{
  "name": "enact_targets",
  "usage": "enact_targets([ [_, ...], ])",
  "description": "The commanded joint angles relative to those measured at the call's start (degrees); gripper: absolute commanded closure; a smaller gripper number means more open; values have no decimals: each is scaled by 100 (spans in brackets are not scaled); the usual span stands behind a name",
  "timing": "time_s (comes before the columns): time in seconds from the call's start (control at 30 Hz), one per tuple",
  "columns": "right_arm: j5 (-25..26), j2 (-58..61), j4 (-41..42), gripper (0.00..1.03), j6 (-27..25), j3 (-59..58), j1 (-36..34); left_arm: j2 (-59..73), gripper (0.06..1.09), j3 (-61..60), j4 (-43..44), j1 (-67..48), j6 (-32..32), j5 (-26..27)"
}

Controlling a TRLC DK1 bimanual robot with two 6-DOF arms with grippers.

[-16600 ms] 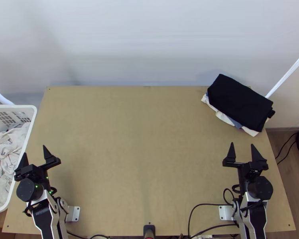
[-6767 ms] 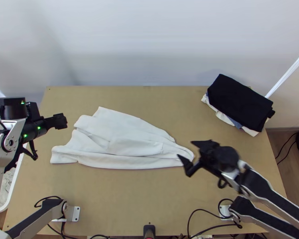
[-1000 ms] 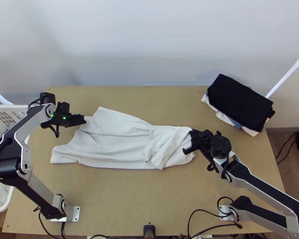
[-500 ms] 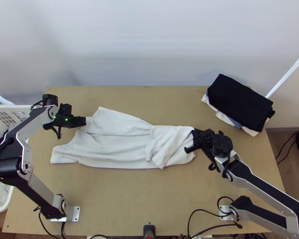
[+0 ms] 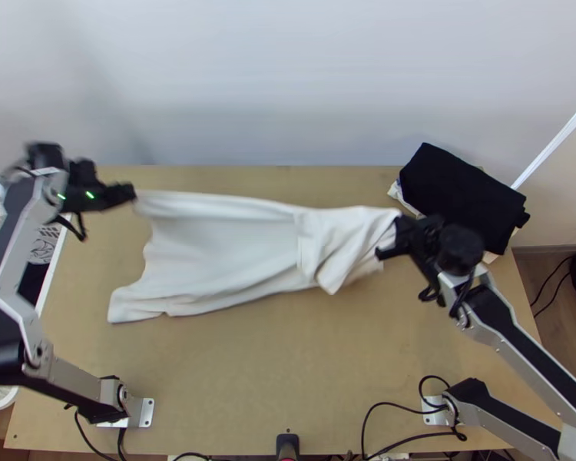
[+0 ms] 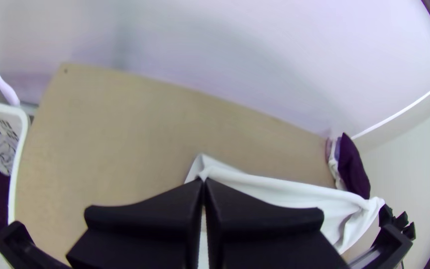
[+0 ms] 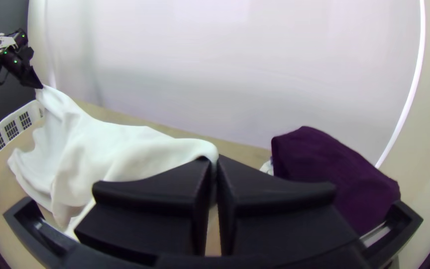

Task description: Fold the t-shirt

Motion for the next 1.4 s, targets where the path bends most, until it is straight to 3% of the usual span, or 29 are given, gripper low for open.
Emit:
enact_targets([
  [0.0, 115, -158, -241, 100, 126, 710, -145, -470, 105, 789, -289, 74, -439, -13],
  [0.43, 212, 818, -1436, 100, 442, 4102, -681, -629, 105, 3663, -904, 496, -1625, -75],
  [0.57, 212, 1178, -1401, 100, 442, 5043, -953, -954, 105, 3769, -474, 531, -1695, -655],
  [0.7, 221, 1459, -1050, 100, 433, 5746, -1120, -1235, 105, 3769, -69, 575, -1722, -1252],
  [1.03, 221, 2092, 585, 100, 301, 6309, -1156, -1384, 105, 3707, 950, 505, -1994, -1709],
  [1.37, 212, 1785, 822, 100, 336, 7381, -1041, -2017, 105, 3707, 1565, 478, -2073, -2078],
])
